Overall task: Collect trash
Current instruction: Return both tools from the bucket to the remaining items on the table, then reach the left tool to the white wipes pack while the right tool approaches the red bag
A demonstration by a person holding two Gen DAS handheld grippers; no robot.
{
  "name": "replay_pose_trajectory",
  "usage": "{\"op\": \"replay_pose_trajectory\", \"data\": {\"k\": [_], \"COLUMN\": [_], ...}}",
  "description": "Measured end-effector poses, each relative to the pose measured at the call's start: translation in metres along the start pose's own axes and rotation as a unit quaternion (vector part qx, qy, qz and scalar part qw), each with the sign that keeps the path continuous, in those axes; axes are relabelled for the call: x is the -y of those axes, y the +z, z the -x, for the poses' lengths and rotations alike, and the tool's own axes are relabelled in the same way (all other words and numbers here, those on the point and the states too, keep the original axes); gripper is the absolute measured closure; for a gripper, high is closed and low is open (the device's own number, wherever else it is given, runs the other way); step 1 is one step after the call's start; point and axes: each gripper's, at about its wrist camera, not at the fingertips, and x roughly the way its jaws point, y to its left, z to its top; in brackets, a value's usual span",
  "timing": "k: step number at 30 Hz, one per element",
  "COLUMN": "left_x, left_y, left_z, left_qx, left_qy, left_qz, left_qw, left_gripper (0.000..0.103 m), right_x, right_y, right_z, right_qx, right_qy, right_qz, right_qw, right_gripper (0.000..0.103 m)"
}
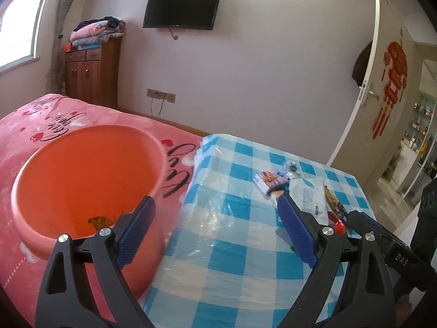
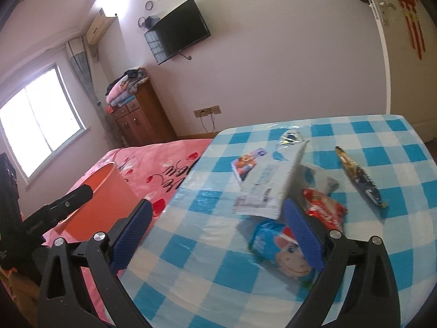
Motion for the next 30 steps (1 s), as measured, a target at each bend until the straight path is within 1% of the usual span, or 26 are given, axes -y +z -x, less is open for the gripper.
{"op": "replay_pose_trajectory", "data": {"k": [6, 14, 23, 30], "left_x": [0.02, 0.047, 0.074, 0.107], "left_y": [-0.004, -0.012, -0.018, -0.031], "left_z": [-0.008, -0.021, -0.039, -0.052], "left_qx": [-0.008, -0.025, -0.045, -0.067], "left_qy": [-0.013, -0.021, -0.04, -0.064], "left_qz": [-0.01, -0.032, -0.051, -0.079], "left_qw": [0.9998, 0.999, 0.9968, 0.9926], "left_gripper": [0.012, 0.012, 0.012, 0.012], "right_x": [0.019, 0.047, 0.093, 0.138], "right_y": [-0.003, -0.008, -0.011, -0.009], "right_z": [0.004, 0.007, 0.013, 0.018], "right_qx": [0.006, 0.005, 0.008, 0.015], "right_qy": [-0.014, -0.018, -0.033, -0.053], "right_qz": [-0.003, -0.025, -0.066, -0.104], "right_qw": [1.0, 1.0, 0.997, 0.993], "right_gripper": [0.007, 0.007, 0.007, 0.007]}}
